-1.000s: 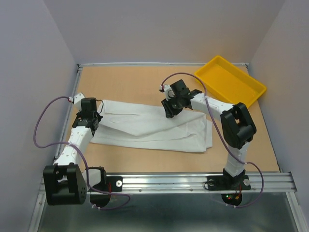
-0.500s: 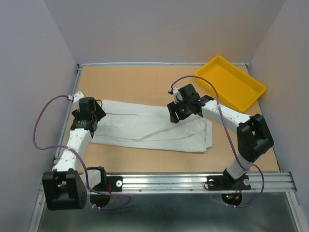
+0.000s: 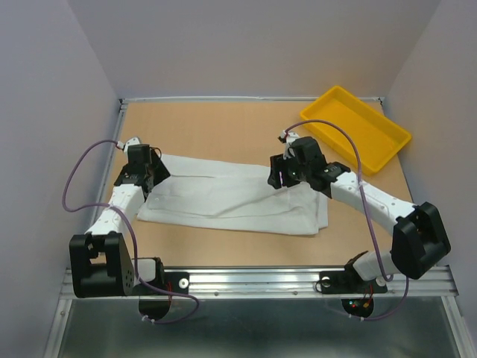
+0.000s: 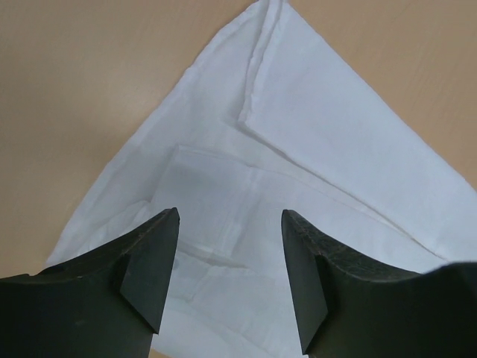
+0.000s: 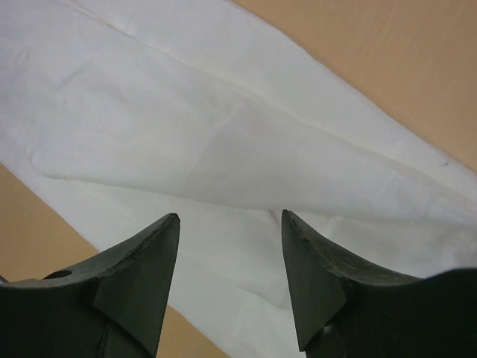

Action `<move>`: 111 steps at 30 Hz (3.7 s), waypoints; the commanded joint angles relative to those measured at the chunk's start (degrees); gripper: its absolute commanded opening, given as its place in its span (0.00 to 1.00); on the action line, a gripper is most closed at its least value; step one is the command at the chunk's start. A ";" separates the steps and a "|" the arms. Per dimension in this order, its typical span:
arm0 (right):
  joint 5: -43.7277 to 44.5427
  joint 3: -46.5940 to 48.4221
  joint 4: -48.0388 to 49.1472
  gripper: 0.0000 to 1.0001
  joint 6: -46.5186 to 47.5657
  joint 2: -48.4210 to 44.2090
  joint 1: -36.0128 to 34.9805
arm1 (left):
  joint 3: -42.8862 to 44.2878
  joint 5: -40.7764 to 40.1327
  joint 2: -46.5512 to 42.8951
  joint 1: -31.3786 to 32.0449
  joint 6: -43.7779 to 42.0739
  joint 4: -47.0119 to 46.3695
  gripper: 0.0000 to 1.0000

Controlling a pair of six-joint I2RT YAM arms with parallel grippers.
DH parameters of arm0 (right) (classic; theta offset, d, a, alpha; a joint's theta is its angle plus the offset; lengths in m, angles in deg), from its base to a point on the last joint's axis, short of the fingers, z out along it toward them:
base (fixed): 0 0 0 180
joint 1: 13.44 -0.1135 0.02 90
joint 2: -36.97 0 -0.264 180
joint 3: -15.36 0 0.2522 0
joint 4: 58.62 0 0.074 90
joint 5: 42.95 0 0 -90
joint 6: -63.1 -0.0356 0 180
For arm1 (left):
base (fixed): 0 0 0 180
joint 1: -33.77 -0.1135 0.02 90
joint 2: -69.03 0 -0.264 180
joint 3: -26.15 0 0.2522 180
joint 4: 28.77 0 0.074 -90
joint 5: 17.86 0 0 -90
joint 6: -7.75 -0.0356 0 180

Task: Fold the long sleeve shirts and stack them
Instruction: Fold the shirt

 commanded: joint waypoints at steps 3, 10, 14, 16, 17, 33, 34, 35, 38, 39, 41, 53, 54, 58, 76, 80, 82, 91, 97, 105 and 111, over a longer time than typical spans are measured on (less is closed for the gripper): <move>-0.88 -1.29 7.58 0.62 -4.35 0.53 -0.27 | 2.61 0.30 0.89 0.18 -2.87 -2.64 0.70; -11.78 -5.84 27.42 0.61 -16.47 2.54 -0.27 | 2.79 5.66 1.25 2.63 1.34 -3.87 0.65; -12.49 -11.13 39.82 0.61 -23.25 6.67 -0.10 | -0.53 6.19 2.12 5.19 6.17 -6.41 0.65; -13.01 -13.68 45.87 0.61 -26.66 9.83 0.43 | -2.12 5.75 3.44 5.19 9.16 -7.99 0.63; -12.84 -14.91 47.73 0.61 -27.73 10.62 1.39 | -3.00 5.40 3.88 5.19 10.13 -8.44 0.63; -14.51 -32.15 59.45 0.58 -32.06 9.68 13.53 | -9.34 3.73 0.12 3.52 17.61 -8.00 0.62; -13.46 -30.67 55.87 0.58 -30.66 6.97 13.53 | -8.73 4.34 -1.81 3.61 16.04 -7.57 0.62; -13.45 -29.96 54.10 0.58 -29.95 6.94 13.53 | -8.20 4.34 -1.83 3.61 16.03 -7.56 0.62; -10.82 -28.11 49.60 0.58 -28.10 3.17 14.05 | -5.75 6.10 -3.76 3.61 11.64 -7.56 0.66; -10.21 -26.88 48.90 0.58 -27.74 2.47 14.40 | -3.65 6.97 -3.59 3.70 9.46 -7.56 0.66; -9.68 -25.82 48.72 0.58 -27.74 2.63 15.63 | -1.79 8.81 -2.36 3.78 7.51 -8.87 0.66; -6.34 -22.30 49.95 0.57 -29.32 12.47 23.63 | 9.73 8.83 19.08 3.70 7.67 -12.66 0.66; -6.16 -22.48 49.86 0.57 -29.32 13.35 23.98 | 9.99 8.65 20.65 3.61 7.94 -12.66 0.66; -4.15 -24.06 49.77 0.57 -27.84 14.67 24.34 | 11.49 8.30 23.65 3.17 8.12 -11.70 0.66; 0.24 -16.24 6.13 0.58 -18.33 -8.17 14.95 | 23.79 -3.57 23.03 12.40 -10.78 -3.52 0.72; 0.17 -20.62 3.28 0.58 -22.11 -12.74 11.16 | 25.29 -2.78 27.34 12.66 -9.29 -1.41 0.67; 0.69 -24.05 3.28 0.58 -23.70 -14.50 10.54 | 26.08 -2.86 29.45 12.66 -8.76 -0.45 0.65; 4.30 -21.16 6.70 0.52 -19.22 -4.24 10.36 | 26.08 -3.83 34.82 12.57 -4.81 3.51 0.63; 10.87 -13.18 10.83 0.51 -15.71 9.29 10.45 | 22.40 -4.18 35.00 11.43 -1.21 6.32 0.63; 15.55 17.39 11.37 0.52 -4.55 34.25 11.07 | 7.66 5.37 24.49 8.27 5.91 9.58 0.63; 11.78 41.40 9.26 0.57 1.43 44.38 11.07 | -7.81 18.64 5.16 9.40 14.51 7.47 0.67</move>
